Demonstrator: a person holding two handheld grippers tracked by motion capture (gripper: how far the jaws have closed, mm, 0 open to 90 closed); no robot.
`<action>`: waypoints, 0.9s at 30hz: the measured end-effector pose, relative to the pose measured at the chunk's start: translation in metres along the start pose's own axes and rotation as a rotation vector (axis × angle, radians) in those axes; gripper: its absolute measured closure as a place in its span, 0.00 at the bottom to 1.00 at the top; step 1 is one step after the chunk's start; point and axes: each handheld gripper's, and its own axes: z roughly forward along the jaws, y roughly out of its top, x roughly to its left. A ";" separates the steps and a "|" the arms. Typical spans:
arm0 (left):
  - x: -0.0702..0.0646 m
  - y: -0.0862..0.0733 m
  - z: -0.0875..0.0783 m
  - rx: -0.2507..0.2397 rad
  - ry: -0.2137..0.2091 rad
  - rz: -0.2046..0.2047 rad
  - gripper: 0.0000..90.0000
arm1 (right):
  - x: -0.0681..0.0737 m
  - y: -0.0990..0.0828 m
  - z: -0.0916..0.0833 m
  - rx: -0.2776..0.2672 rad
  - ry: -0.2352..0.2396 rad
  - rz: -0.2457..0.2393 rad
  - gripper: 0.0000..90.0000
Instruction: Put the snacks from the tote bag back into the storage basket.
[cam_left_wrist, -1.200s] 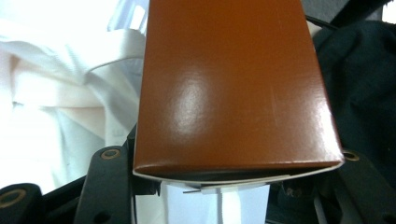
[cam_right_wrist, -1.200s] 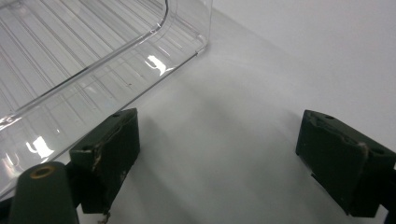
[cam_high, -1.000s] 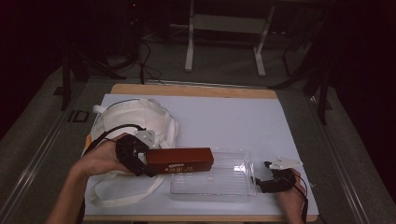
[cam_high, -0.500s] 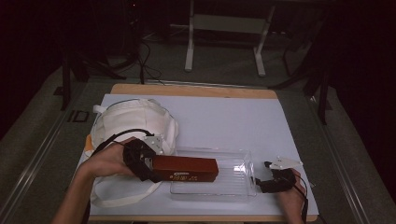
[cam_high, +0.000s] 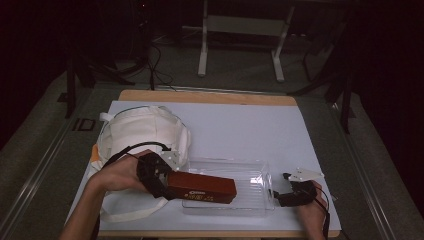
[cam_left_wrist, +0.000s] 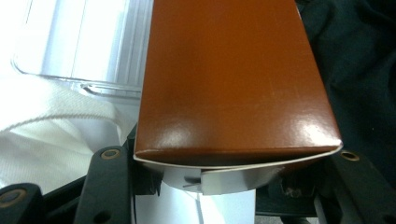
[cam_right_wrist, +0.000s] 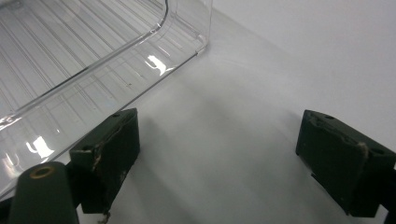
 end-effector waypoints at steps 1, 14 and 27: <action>0.000 0.001 0.001 0.008 -0.004 0.006 0.49 | 0.000 0.000 0.000 0.000 0.000 0.000 0.15; -0.005 0.017 0.018 0.075 0.017 0.069 0.49 | 0.000 0.000 0.000 0.001 0.000 -0.001 0.15; -0.008 0.029 0.025 0.113 0.043 0.105 0.48 | 0.000 0.000 0.000 0.001 0.000 -0.001 0.15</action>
